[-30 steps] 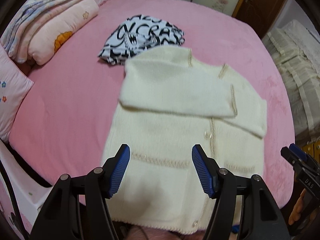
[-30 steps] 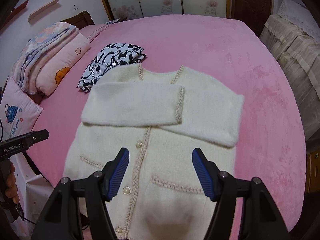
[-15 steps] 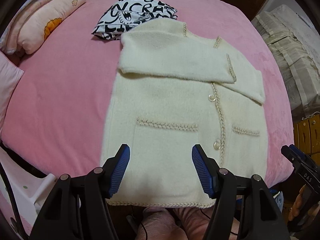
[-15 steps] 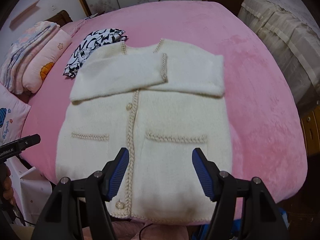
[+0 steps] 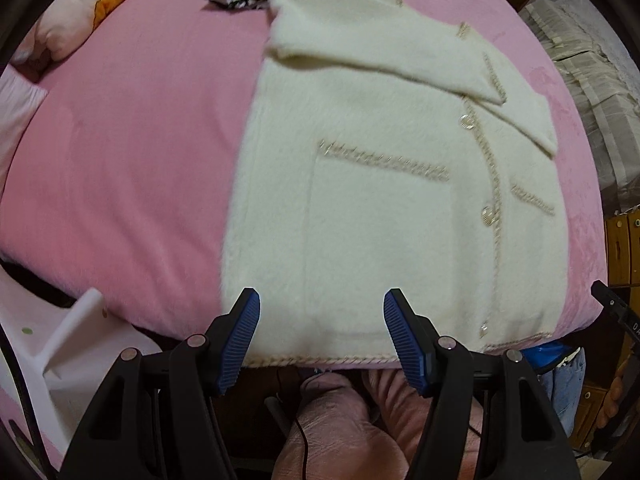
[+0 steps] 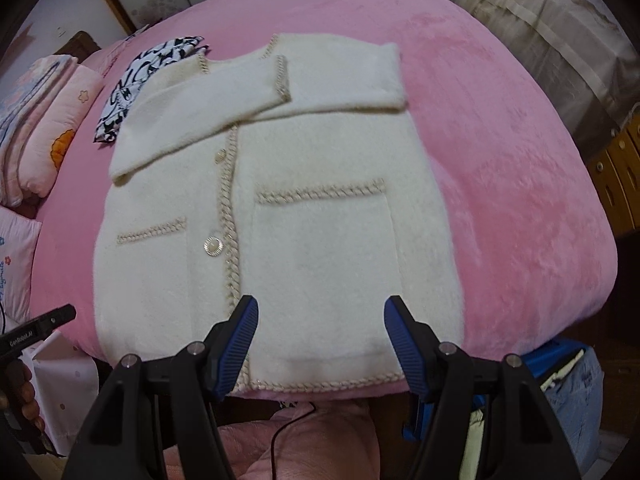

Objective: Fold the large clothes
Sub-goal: 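Lower both grippers to the cardigan hem and grasp its corners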

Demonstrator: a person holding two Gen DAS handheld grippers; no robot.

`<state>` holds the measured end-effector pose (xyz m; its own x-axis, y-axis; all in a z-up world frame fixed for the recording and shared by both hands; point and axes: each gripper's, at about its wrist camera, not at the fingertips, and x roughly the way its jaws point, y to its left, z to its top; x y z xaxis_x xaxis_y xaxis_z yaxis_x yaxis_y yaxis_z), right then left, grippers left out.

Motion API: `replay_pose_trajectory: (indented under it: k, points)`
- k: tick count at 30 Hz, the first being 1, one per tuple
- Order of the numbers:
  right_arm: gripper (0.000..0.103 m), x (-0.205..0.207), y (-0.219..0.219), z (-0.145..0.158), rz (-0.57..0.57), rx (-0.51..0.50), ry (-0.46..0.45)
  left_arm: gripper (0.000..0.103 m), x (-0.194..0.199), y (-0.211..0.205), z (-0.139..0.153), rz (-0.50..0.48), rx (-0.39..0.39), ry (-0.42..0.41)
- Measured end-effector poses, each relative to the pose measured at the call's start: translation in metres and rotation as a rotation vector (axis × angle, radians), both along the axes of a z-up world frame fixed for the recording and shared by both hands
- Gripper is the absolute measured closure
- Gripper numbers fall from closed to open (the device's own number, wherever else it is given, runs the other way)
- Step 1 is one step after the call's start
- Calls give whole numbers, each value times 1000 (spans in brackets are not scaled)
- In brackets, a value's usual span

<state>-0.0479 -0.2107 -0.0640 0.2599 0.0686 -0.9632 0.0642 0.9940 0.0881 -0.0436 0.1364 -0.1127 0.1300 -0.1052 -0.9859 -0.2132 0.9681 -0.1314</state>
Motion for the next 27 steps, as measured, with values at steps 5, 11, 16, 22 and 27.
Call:
replay_pose_trajectory:
  k: [5,11,16,22,27]
  points:
    - [37,-13,-18,-23,-28,11,36,40,-23,23,-30,70,-46,40]
    - [37,-24,-56,-59,-61,55,91,40,-45,51,-70,166,-67,94]
    - [37,-27,-98,-80,-147,65,112,40,-52,59,-93,195,-53,113]
    - [37,-24,-123,-107,-138,27,151,40,-48,51,-109,149,-35,119]
    - [39,-19,-131,-123,-110,62,169,39,-49,46,-123,133,-28,134]
